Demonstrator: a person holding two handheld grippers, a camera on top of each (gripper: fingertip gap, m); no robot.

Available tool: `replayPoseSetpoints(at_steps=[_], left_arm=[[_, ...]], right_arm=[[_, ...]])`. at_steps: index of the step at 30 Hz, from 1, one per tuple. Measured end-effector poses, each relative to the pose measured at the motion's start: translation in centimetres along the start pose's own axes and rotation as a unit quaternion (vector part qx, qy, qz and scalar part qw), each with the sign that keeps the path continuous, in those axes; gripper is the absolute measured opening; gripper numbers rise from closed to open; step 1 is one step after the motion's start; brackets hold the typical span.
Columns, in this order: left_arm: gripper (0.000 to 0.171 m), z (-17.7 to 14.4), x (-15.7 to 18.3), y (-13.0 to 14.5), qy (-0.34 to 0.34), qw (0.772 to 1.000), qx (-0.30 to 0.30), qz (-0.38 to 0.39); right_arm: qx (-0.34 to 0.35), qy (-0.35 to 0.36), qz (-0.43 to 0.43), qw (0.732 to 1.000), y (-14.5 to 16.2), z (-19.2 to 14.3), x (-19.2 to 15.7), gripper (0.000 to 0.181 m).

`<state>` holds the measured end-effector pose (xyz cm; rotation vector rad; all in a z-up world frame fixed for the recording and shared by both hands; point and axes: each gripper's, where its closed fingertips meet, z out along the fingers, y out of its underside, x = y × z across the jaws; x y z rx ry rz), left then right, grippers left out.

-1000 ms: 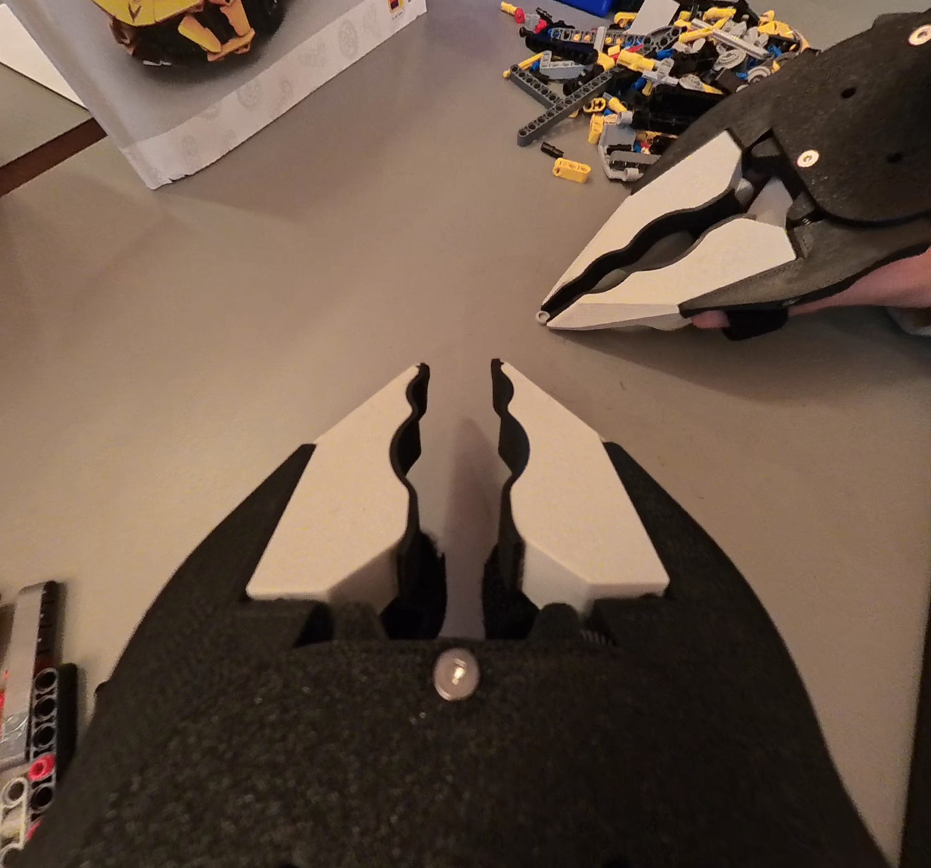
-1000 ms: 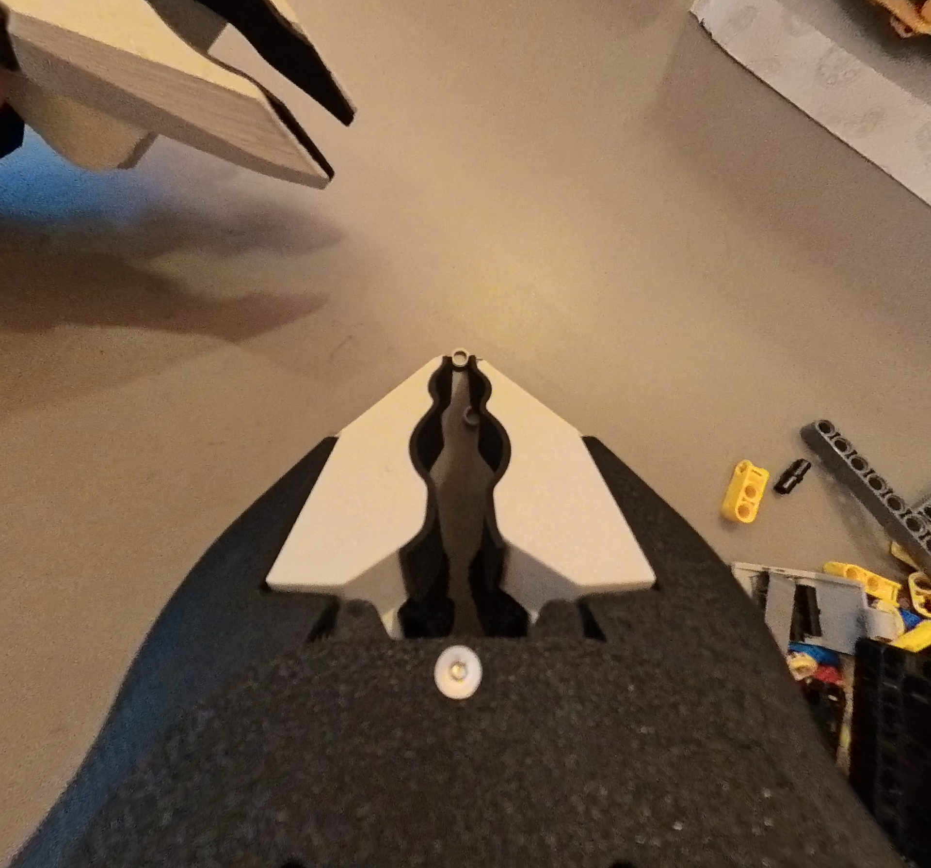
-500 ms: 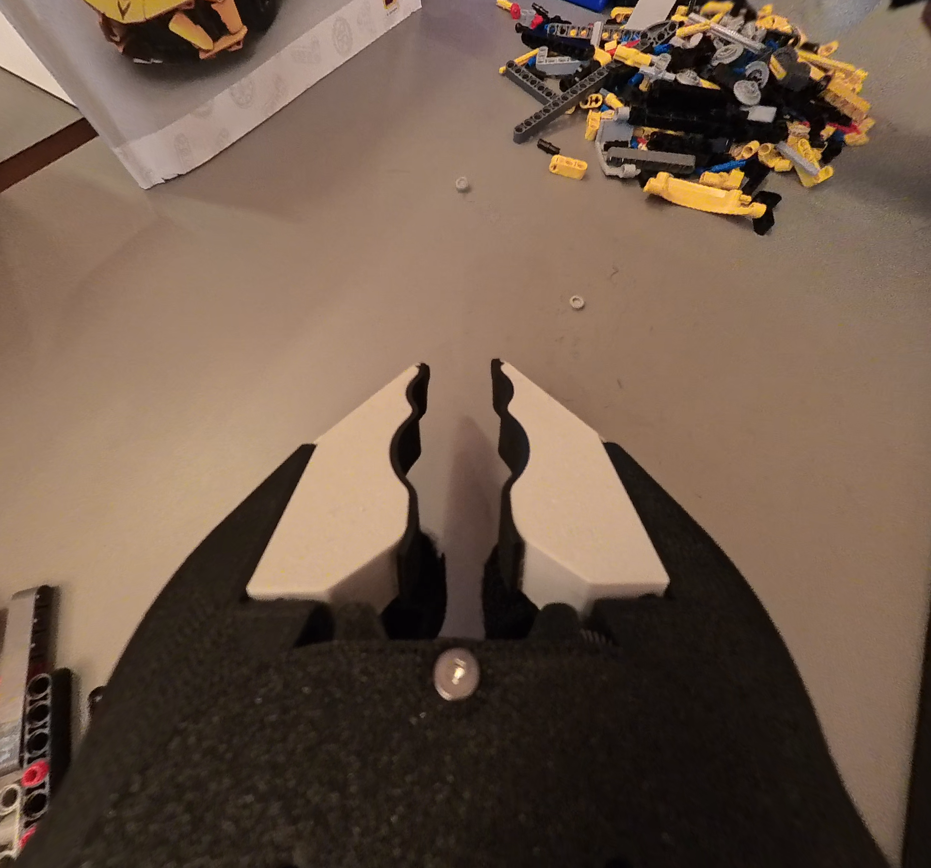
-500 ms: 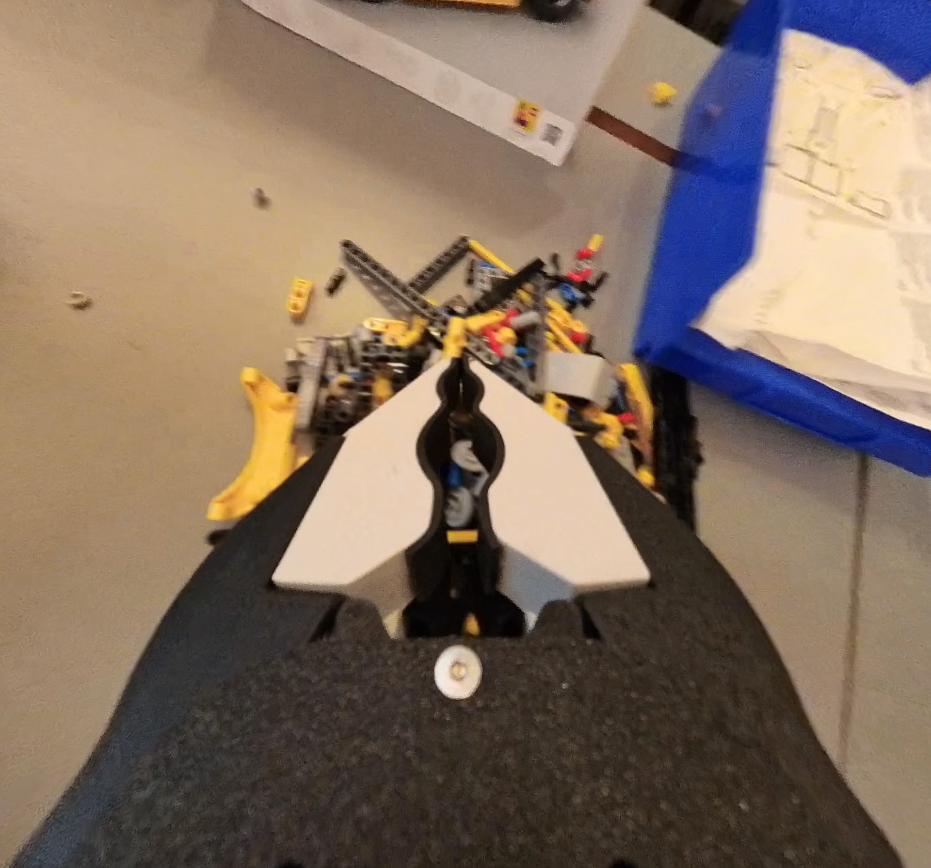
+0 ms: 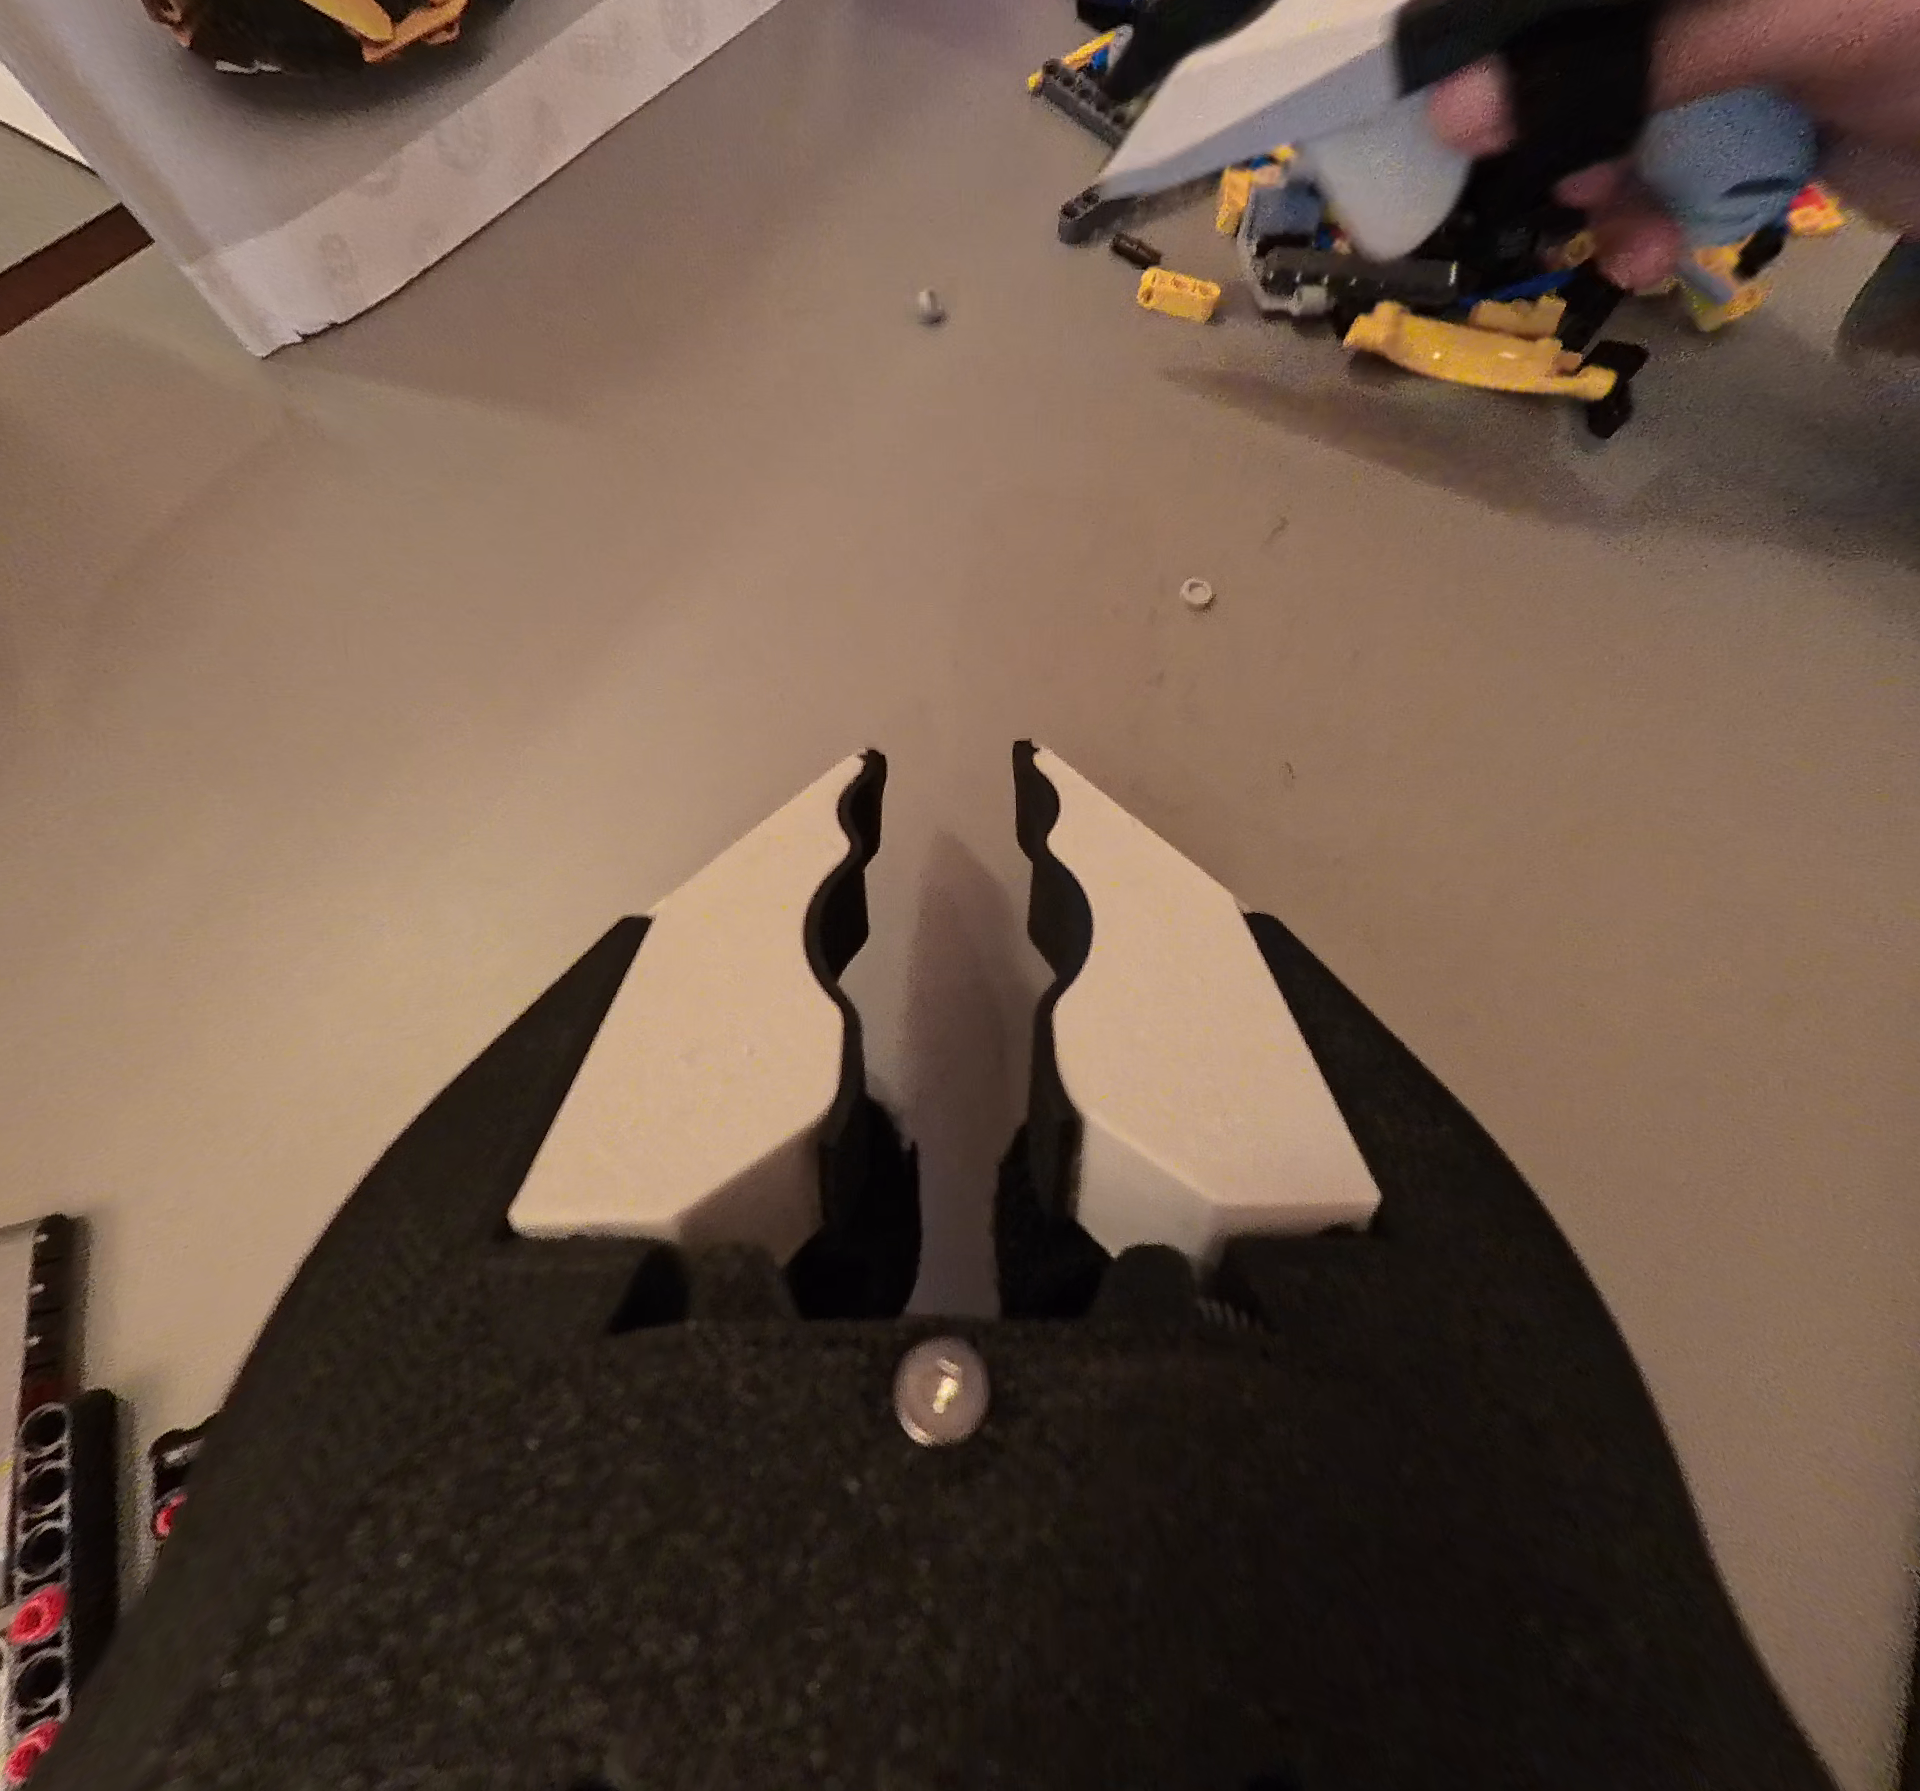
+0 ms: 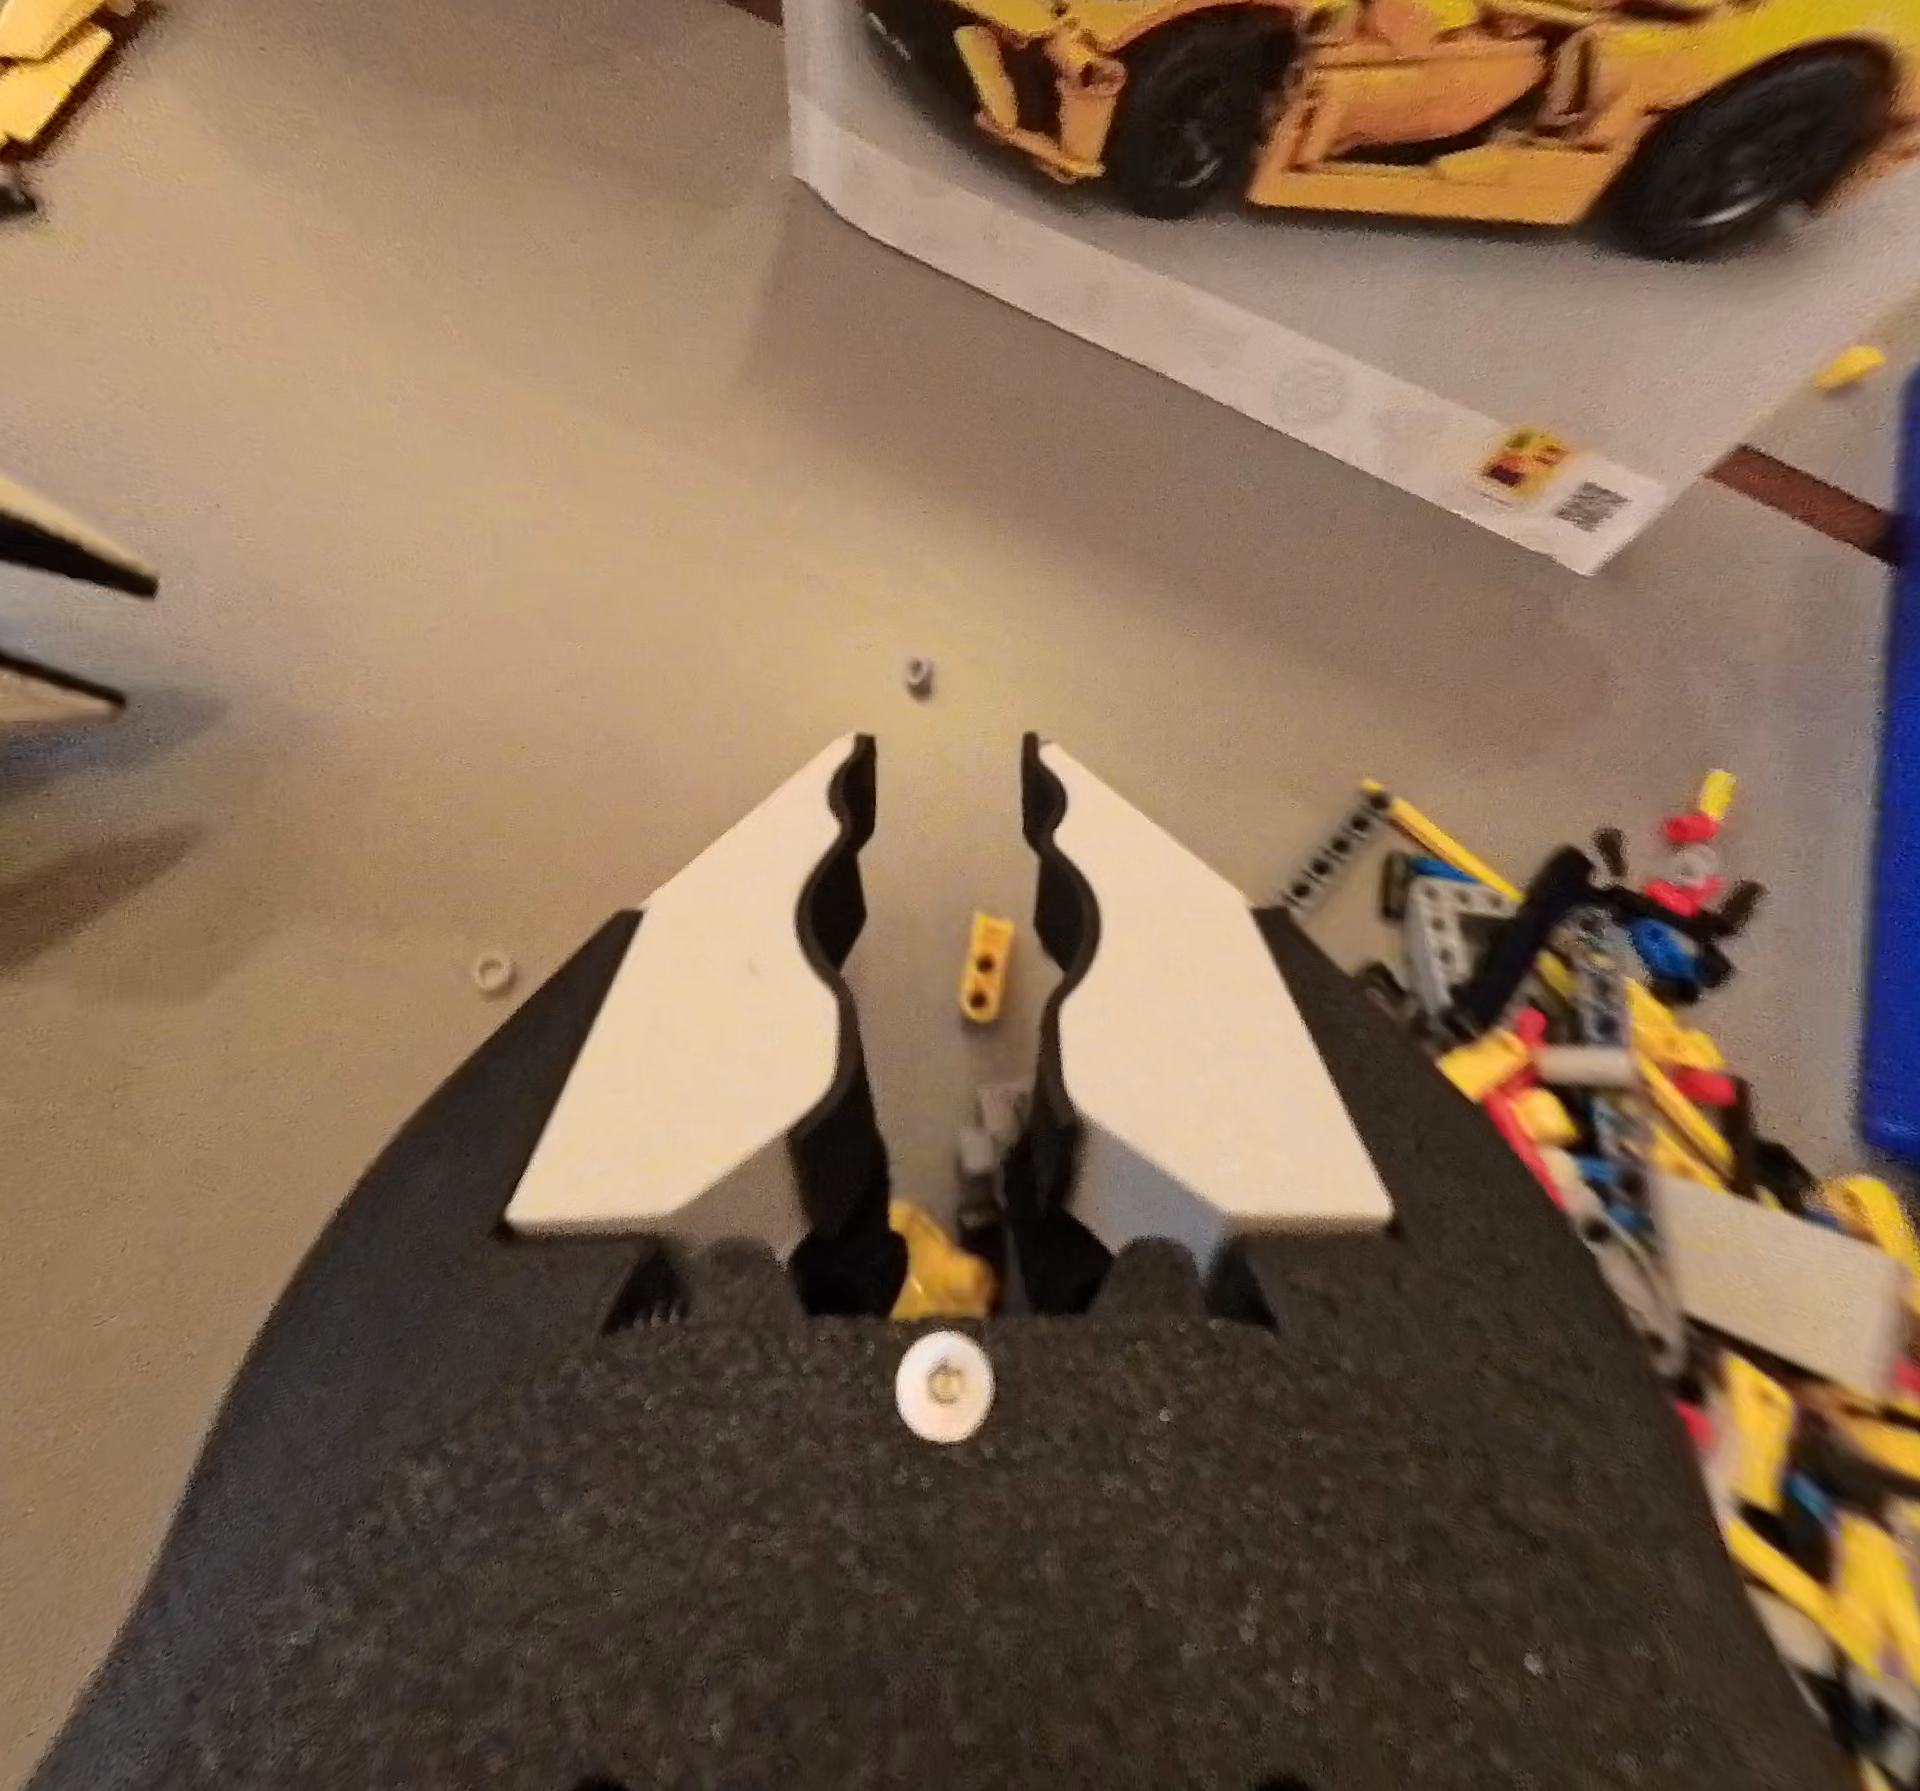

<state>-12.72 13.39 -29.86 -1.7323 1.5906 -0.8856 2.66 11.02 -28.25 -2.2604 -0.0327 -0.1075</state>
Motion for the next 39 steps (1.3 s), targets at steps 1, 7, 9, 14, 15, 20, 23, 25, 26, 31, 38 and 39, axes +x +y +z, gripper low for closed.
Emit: replayPoseSetpoints(at_steps=[1, 7, 9, 14, 15, 20, 23, 25, 26, 31, 38, 39], left_arm=[[0.025, 0.0, -0.1, 0.1, -0.001, 1.0, -0.001, -0.001], [0.025, -0.5, -0.7, -0.5, 0.0, 1.0, 0.013, -0.015], [0.025, -0.7, -0.7, -0.7, 0.0, 1.0, 0.017, -0.017], [0.025, -0.7, -0.5, -0.7, 0.003, 1.0, 0.016, -0.013], [0.025, -0.7, -0.5, -0.7, 0.003, 1.0, 0.016, -0.012], [0.025, -0.7, -0.5, -0.7, 0.002, 1.0, 0.015, -0.011], [0.025, -0.6, -0.6, -0.5, 0.003, 1.0, 0.012, -0.012], [0.025, -0.6, -0.6, -0.5, 0.004, 1.0, 0.011, -0.013], [0.025, -0.6, -0.5, -0.4, 0.004, 1.0, 0.01, -0.013], [0.025, -0.5, -0.8, -0.3, -0.001, 1.0, 0.009, -0.014], [0.025, -0.6, -1.1, -0.4, -0.004, 1.0, 0.013, -0.018], [0.025, -0.6, -1.0, -0.4, -0.003, 1.0, 0.011, -0.018]], right_arm=[[-0.008, 0.006, 0.006, 1.0, -0.2, 1.2, -0.4, 0.026], [-0.05, -0.039, 0.051, 0.997, 0.7, 4.8, -1.8, 0.028], [-0.041, -0.036, 0.055, 0.997, 0.4, 4.9, -1.7, 0.027], [-0.058, -0.002, 0.032, 0.998, 0.6, 5.7, -1.1, 0.013], [-0.058, 0.01, 0.023, 0.998, 0.6, 5.8, -0.8, 0.01], [-0.06, 0.023, 0.023, 0.998, 0.4, 5.9, -0.3, 0.016], [-0.054, 0.039, 0.019, 0.998, -0.3, 5.8, 0.2, 0.017], [-0.067, 0.046, 0.01, 0.997, -0.2, 6.2, 0.6, 0.017], [-0.071, 0.043, 0.015, 0.996, -0.2, 6.4, 0.5, 0.017], [-0.09, 0.04, 0.012, 0.995, 0.3, 6.5, 0.5, 0.006], [-0.03, 0.123, 0.065, 0.99, 0.3, -3.1, 8.8, 0.006], [-0.041, 0.131, 0.085, 0.987, 1.8, -4.5, 10.4, 0.006]])
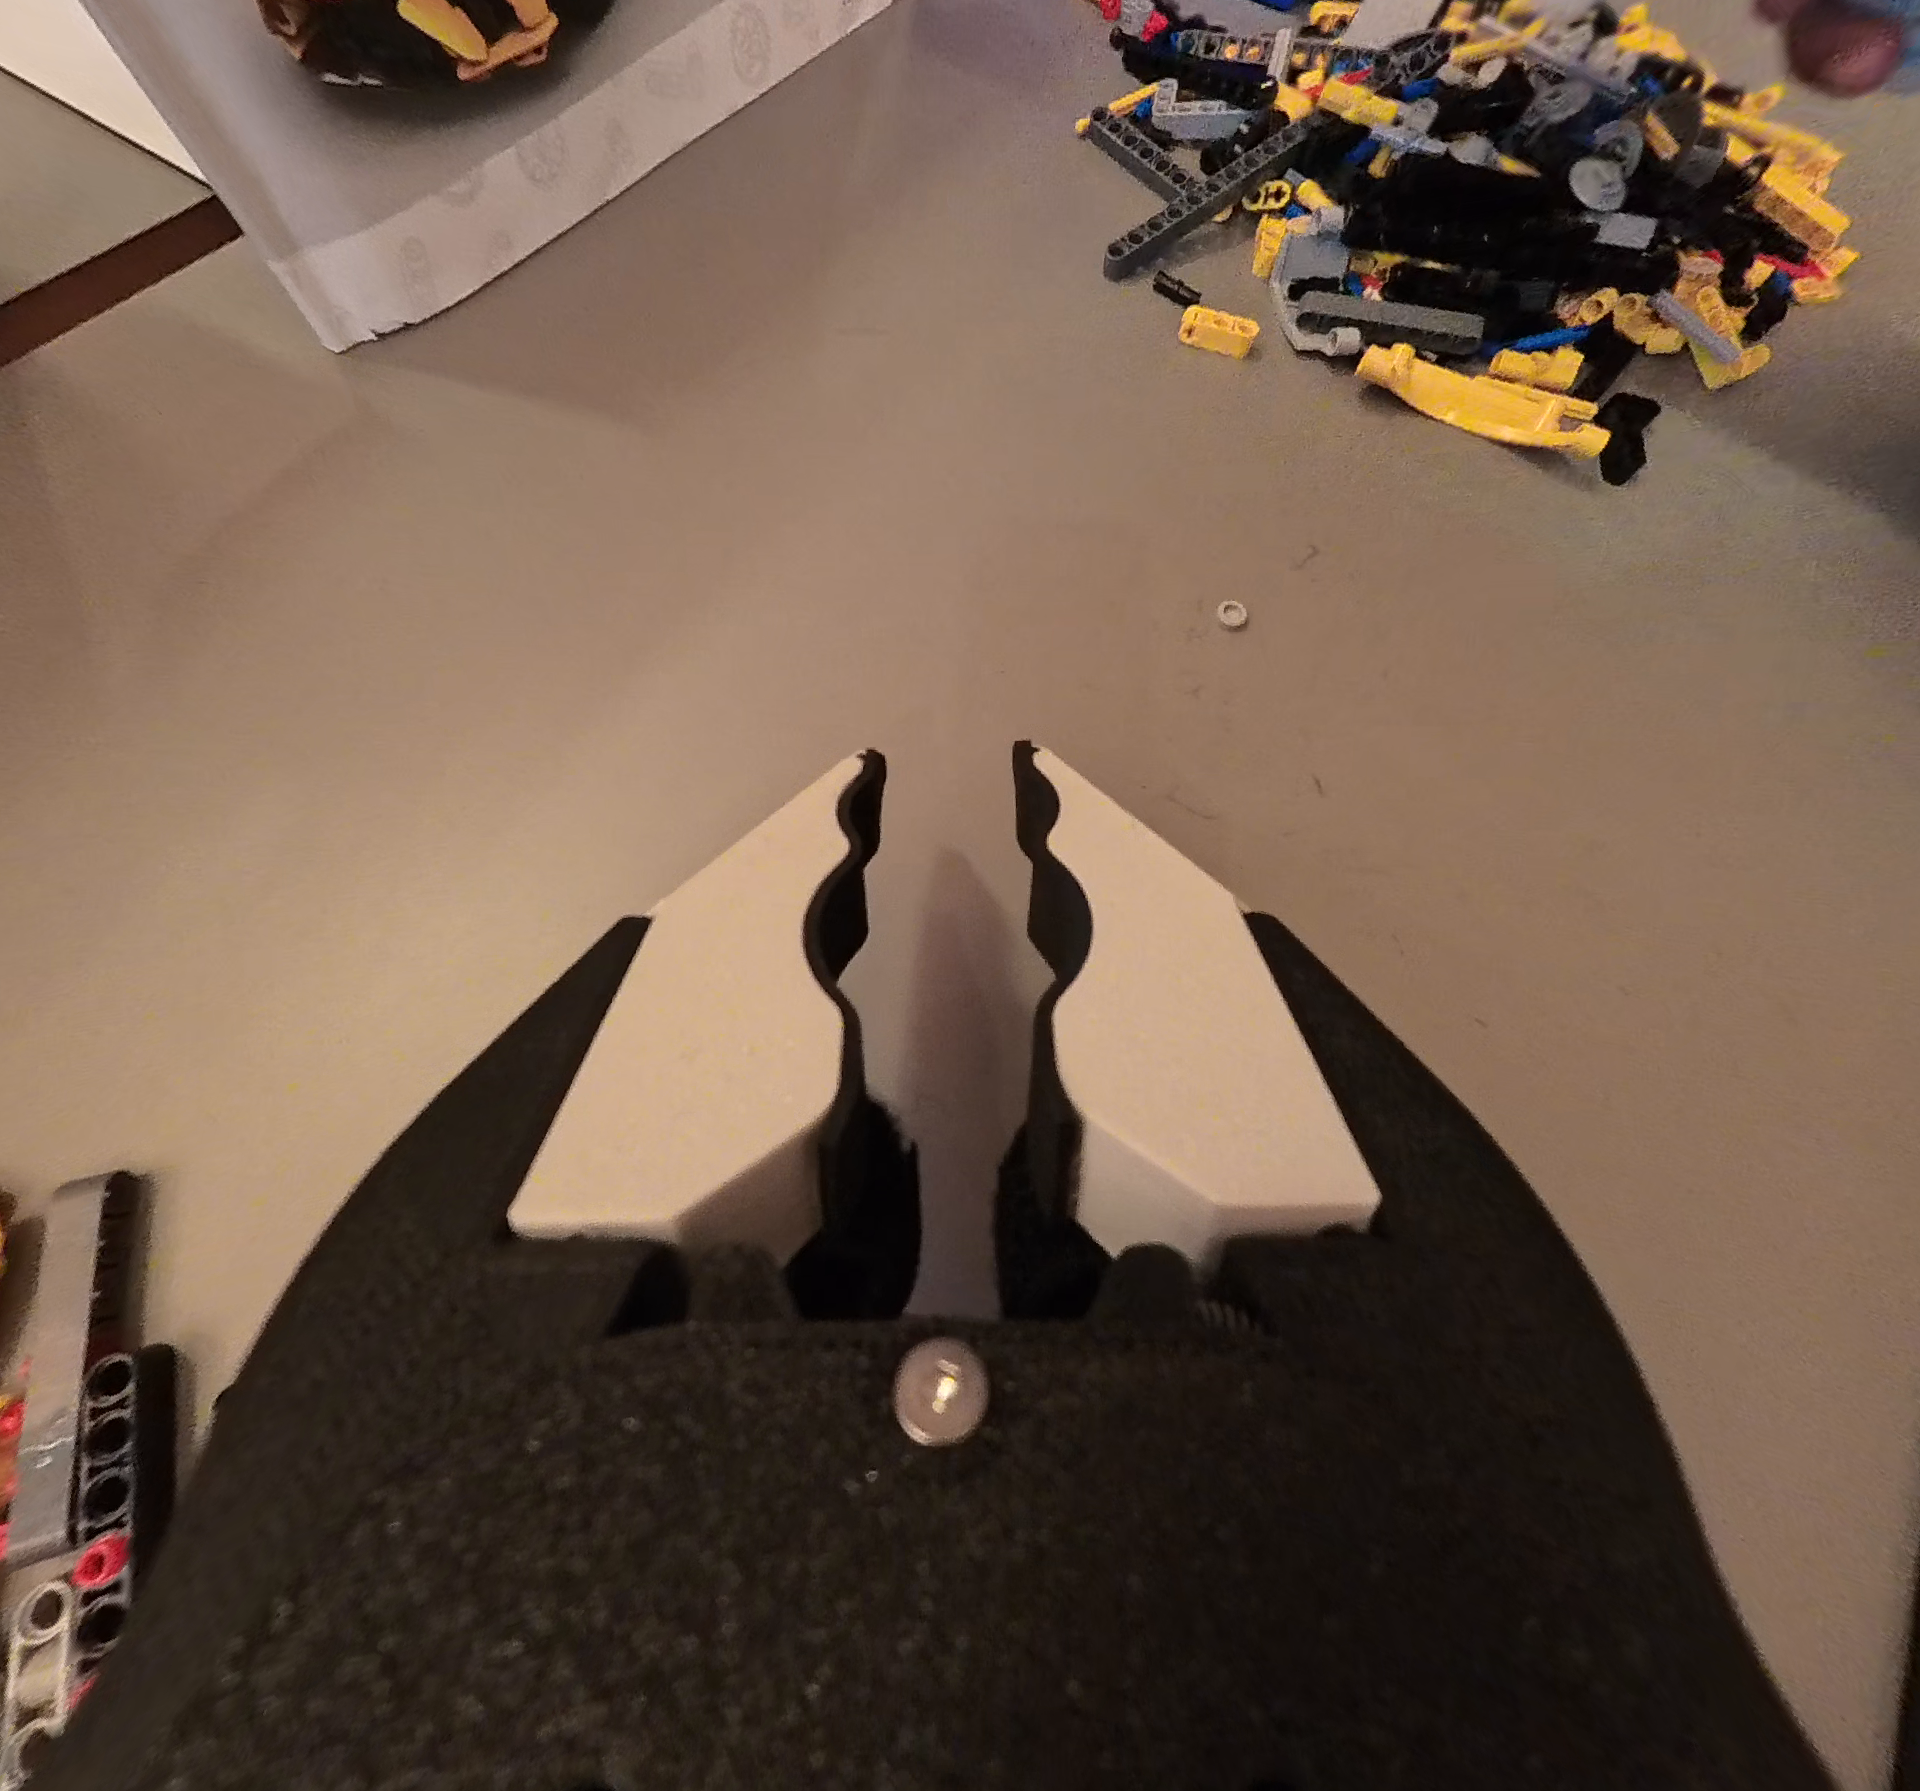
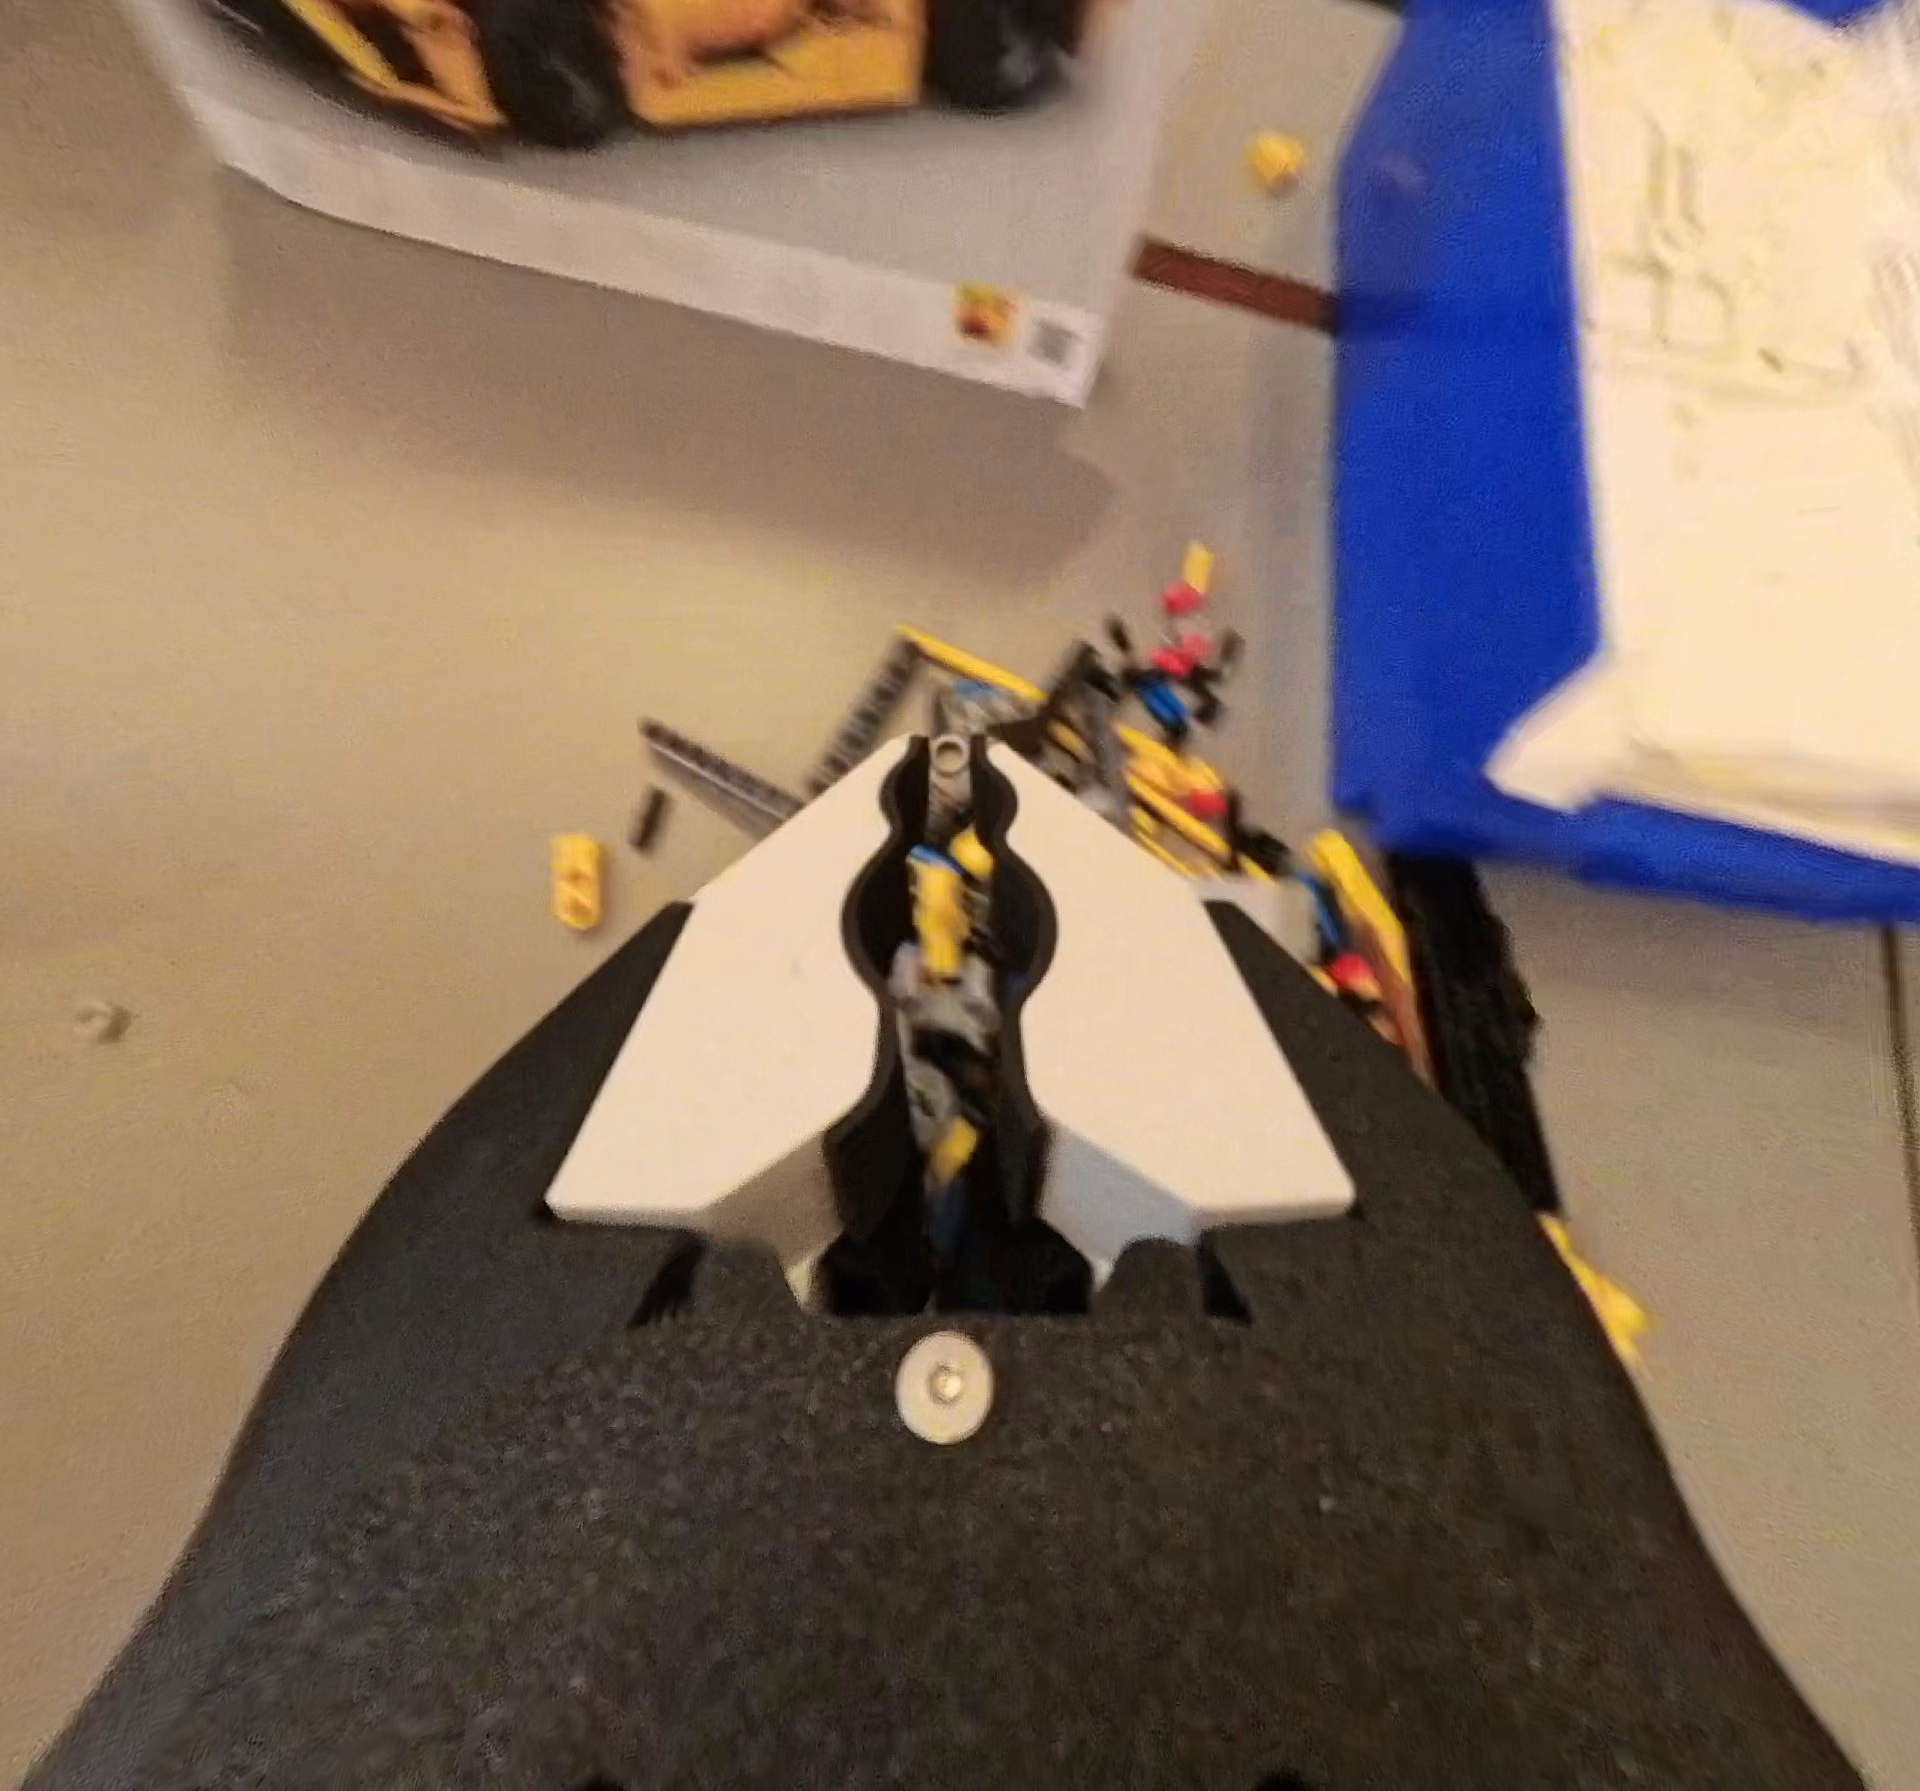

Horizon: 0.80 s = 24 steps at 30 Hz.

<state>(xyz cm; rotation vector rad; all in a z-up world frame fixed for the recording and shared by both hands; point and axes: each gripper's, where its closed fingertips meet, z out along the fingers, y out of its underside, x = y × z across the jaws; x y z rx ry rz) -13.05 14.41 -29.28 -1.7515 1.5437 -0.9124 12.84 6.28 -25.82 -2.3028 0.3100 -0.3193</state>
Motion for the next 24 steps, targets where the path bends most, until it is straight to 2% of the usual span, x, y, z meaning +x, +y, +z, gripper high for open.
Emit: replayPoseSetpoints(at_steps=[3, 6, 9, 11, 13, 14, 16, 18, 20, 24], left_arm=[[0.025, 0.2, 0.2, 0.1, 0.001, 1.0, -0.004, 0.004], [0.025, 0.2, 0.4, 0.2, 0.0, 1.0, -0.006, 0.009], [0.025, 0.3, 0.4, 0.2, -0.001, 1.0, -0.007, 0.01], [0.025, 0.3, 0.4, 0.2, -0.001, 1.0, -0.008, 0.011], [0.025, 0.3, 0.4, 0.3, -0.003, 1.0, -0.007, 0.012], [0.025, 0.3, 0.4, 0.3, -0.004, 1.0, -0.008, 0.012], [0.025, 0.3, 0.3, 0.4, -0.006, 1.0, -0.01, 0.011], [0.025, 0.3, 0.2, 0.4, -0.006, 1.0, -0.009, 0.009], [0.025, 0.3, 0.1, 0.4, -0.007, 1.0, -0.01, 0.009], [0.025, 0.2, 0.1, 0.3, -0.006, 1.0, -0.007, 0.008]], right_arm=[[-0.03, 0.013, 0.029, 0.999, 4.1, -1.8, 4.7, 0.007], [-0.049, -0.002, 0.056, 0.997, 7.3, -2.8, 5.8, 0.006], [-0.037, 0.005, 0.05, 0.998, 7.8, -3.3, 6.1, 0.011], [0.007, 0.015, 0.033, 0.999, 5.9, -4.0, 5.8, 0.02], [0.049, -0.024, 0.001, 0.998, 3.6, -4.4, 2.4, 0.022], [0.055, -0.066, -0.018, 0.996, 3.0, -4.2, -0.6, 0.023], [0.043, -0.165, -0.036, 0.985, 3.1, -3.7, -7.7, 0.026], [0.027, -0.235, -0.044, 0.971, 4.1, -3.0, -13.6, 0.031], [0.008, -0.246, -0.068, 0.967, 5.4, -2.1, -17.0, 0.032], [0.008, -0.222, -0.103, 0.969, 6.1, -1.0, -19.9, 0.029]])
